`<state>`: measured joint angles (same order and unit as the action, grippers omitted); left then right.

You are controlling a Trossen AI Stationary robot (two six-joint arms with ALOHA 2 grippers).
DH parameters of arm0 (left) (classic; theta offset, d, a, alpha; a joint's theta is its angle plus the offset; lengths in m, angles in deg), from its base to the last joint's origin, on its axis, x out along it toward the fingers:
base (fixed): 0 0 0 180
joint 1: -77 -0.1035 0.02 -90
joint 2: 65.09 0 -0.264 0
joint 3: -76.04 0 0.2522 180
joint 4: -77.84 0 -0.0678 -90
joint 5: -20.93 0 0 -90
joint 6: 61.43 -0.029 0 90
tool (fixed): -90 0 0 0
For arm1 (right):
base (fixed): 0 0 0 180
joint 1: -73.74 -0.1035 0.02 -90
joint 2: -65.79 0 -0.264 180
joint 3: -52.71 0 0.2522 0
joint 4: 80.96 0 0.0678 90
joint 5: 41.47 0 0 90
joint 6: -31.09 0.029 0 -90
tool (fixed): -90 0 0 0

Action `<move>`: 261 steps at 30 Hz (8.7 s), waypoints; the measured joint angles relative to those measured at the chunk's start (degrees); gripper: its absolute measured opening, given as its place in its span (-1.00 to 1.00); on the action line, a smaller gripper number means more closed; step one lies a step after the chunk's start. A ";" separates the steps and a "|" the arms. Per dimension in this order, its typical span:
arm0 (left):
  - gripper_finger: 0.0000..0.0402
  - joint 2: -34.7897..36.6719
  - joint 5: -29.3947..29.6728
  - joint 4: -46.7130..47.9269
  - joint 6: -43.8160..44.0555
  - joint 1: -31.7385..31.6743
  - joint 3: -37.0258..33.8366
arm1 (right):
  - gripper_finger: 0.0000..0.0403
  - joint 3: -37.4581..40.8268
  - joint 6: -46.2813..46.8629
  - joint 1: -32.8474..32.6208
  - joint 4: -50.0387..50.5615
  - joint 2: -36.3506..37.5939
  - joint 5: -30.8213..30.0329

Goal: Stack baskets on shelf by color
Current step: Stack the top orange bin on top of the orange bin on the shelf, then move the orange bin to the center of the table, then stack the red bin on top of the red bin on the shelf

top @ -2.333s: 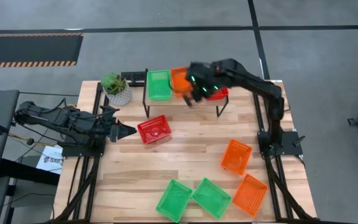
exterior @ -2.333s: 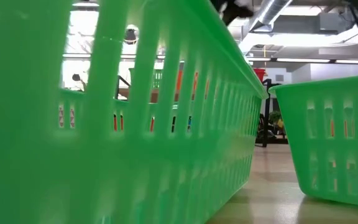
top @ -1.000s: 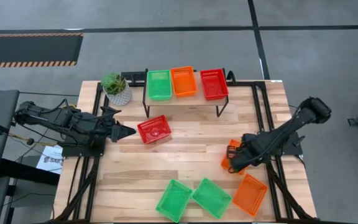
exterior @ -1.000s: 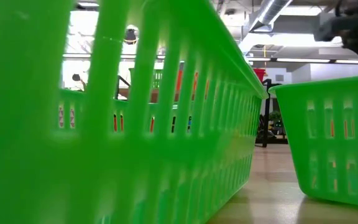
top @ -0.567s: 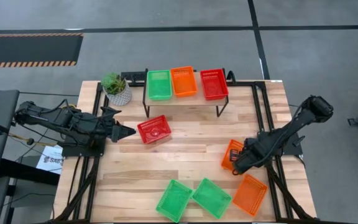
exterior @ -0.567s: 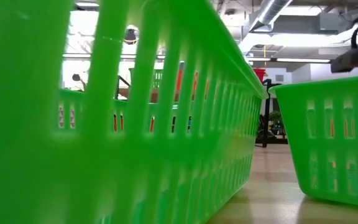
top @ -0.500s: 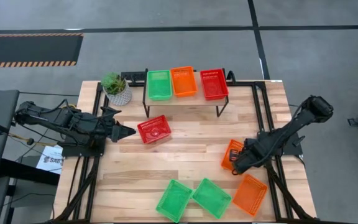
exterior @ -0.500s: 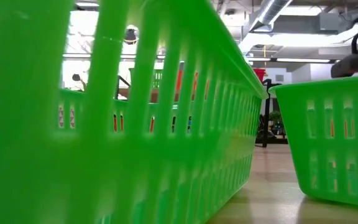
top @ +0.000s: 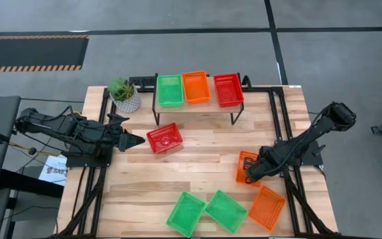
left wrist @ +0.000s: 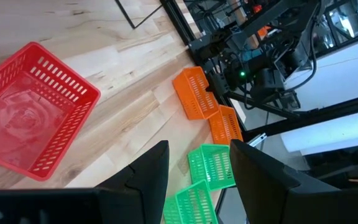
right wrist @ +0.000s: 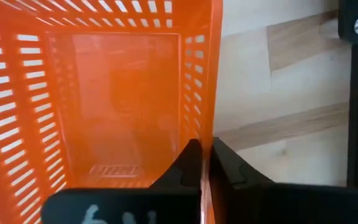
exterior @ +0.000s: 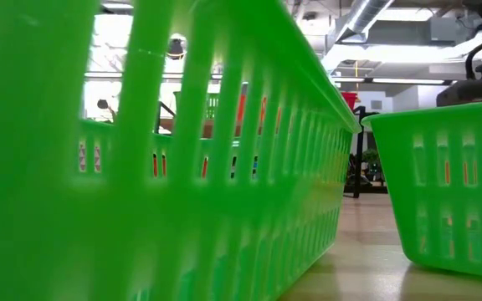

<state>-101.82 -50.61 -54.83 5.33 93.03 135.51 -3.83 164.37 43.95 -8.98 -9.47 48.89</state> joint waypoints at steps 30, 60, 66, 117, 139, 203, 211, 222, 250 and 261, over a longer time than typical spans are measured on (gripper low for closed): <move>-0.22 -0.02 0.07 0.00 -0.79 0.00 0.00 | -1.00 -62.48 -62.19 29.72 24.33 -5.34 -17.07; -0.22 0.02 9.80 -0.75 5.20 0.00 0.00 | -1.00 -71.25 -100.82 73.11 -3.49 -32.84 23.93; -0.22 0.00 10.88 -1.09 5.53 0.00 0.00 | -1.00 -71.28 -100.82 73.07 -3.42 -32.85 25.09; -0.22 0.00 10.93 -1.01 4.42 0.00 0.00 | -0.60 -71.25 -103.35 71.06 -1.49 -32.72 23.58; -0.22 0.00 9.95 -0.91 4.42 0.02 0.00 | -0.08 -82.13 -109.59 64.43 25.55 -32.04 20.13; -0.09 0.02 10.73 0.48 -2.54 -9.44 -0.02 | -0.18 -21.88 3.51 -18.26 -7.08 -14.99 13.60; -0.09 0.02 12.15 1.76 -2.64 -9.44 -0.02 | -0.22 -14.91 1.46 -16.13 -6.66 -14.97 13.40; -0.09 0.02 12.37 2.14 -2.88 -9.44 -0.02 | -0.25 -8.26 -11.44 -3.29 -6.42 -14.99 5.46; -0.09 0.04 8.73 6.07 -3.75 -9.44 -0.02 | -0.37 -18.51 -67.49 34.88 -43.76 -14.13 9.21; -0.09 0.09 6.60 12.74 -0.52 -9.44 -0.02 | -0.50 -42.63 -85.40 37.38 -32.24 -34.02 5.07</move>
<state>-101.74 -44.02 -42.09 4.80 83.59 135.49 -46.47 78.98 81.33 -41.22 -43.50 53.95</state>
